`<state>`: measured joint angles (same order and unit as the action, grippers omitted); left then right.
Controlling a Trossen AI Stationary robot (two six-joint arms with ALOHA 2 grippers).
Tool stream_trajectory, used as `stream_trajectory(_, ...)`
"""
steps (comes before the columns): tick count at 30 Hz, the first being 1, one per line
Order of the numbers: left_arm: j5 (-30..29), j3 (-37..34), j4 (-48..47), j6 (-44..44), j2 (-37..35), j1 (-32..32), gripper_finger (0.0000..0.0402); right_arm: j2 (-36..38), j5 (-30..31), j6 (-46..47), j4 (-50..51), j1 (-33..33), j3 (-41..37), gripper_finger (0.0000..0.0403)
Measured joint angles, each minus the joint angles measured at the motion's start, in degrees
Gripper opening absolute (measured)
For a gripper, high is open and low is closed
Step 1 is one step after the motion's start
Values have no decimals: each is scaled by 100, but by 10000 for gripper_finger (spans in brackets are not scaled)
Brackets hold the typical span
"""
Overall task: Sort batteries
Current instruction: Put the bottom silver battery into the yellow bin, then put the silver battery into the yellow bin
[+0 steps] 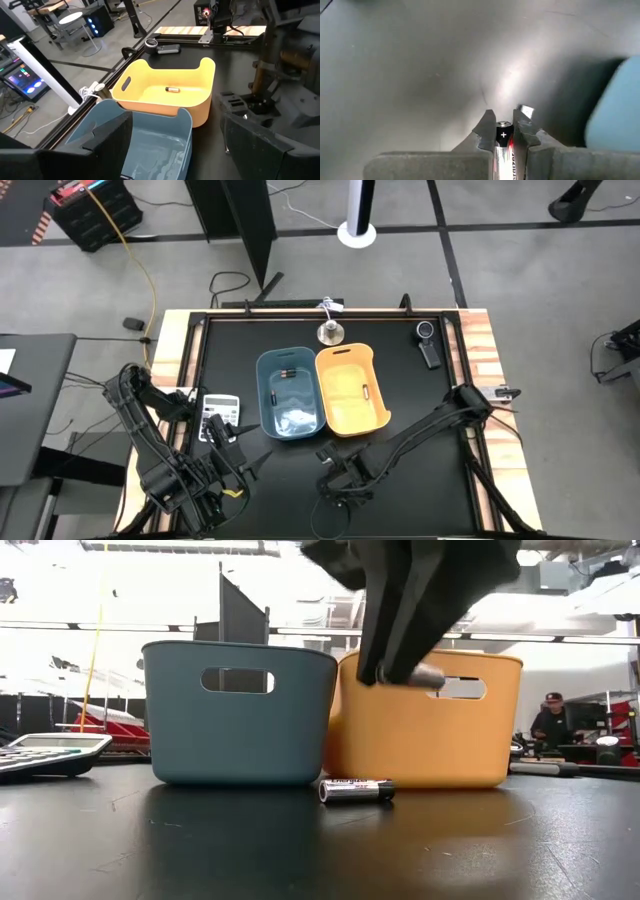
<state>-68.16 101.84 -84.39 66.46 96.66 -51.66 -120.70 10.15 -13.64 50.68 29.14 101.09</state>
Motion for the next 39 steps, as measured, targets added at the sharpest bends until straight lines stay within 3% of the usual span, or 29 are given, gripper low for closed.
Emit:
stream_trajectory(14,-4,-2,19,-70,0,0,295,7,513,-252,2122,-90,1522,39)
stream_trajectory(27,-6,-2,170,-70,0,0,295,11,581,-1132,3595,-1189,1811,42)
stream_trajectory(31,-7,-2,168,-117,0,0,295,11,1025,-1081,3717,-1396,1811,78)
stream_trajectory(39,-7,-2,162,-217,-1,0,295,11,1222,-856,3720,-1330,1811,209)
